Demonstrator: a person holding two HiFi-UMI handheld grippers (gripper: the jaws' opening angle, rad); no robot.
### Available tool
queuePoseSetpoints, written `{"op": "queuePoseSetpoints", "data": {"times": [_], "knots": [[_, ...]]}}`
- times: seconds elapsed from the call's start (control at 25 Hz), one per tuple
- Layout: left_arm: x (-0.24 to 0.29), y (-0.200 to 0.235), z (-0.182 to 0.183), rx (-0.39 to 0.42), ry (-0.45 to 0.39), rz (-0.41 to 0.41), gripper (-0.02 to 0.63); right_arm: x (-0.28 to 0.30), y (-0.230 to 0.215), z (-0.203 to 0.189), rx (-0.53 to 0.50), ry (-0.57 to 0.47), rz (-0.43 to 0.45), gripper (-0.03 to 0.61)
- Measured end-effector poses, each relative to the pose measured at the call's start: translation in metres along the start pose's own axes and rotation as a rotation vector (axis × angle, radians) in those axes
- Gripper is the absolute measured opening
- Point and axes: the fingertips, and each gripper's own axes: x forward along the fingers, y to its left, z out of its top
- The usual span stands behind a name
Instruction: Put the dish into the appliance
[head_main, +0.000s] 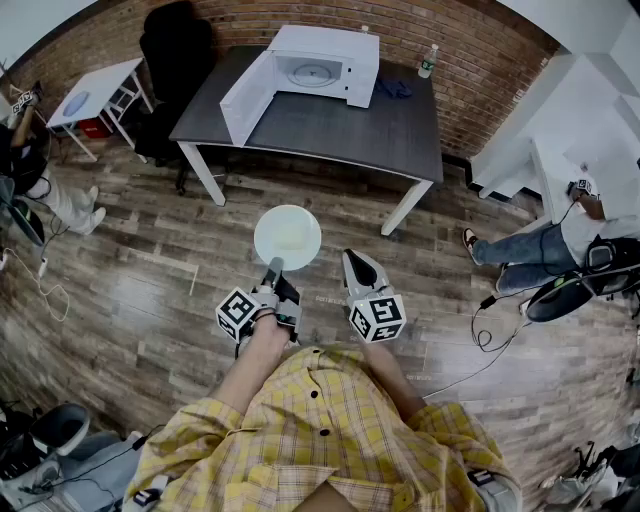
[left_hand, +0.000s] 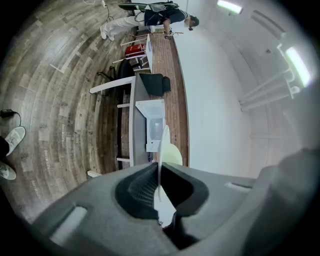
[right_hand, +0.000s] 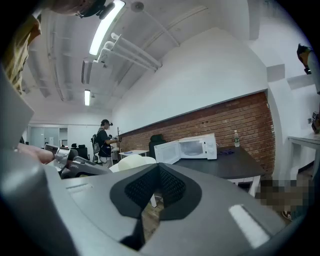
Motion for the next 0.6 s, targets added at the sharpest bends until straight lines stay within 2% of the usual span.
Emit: {"op": "queuePoseSetpoints", "data": {"times": [0.6], "knots": [[-0.009, -0.004, -0.016, 0.014, -0.009, -0.006, 0.009, -0.02, -0.004, -0.004, 0.018, -0.004, 0.007, 0.005]]}}
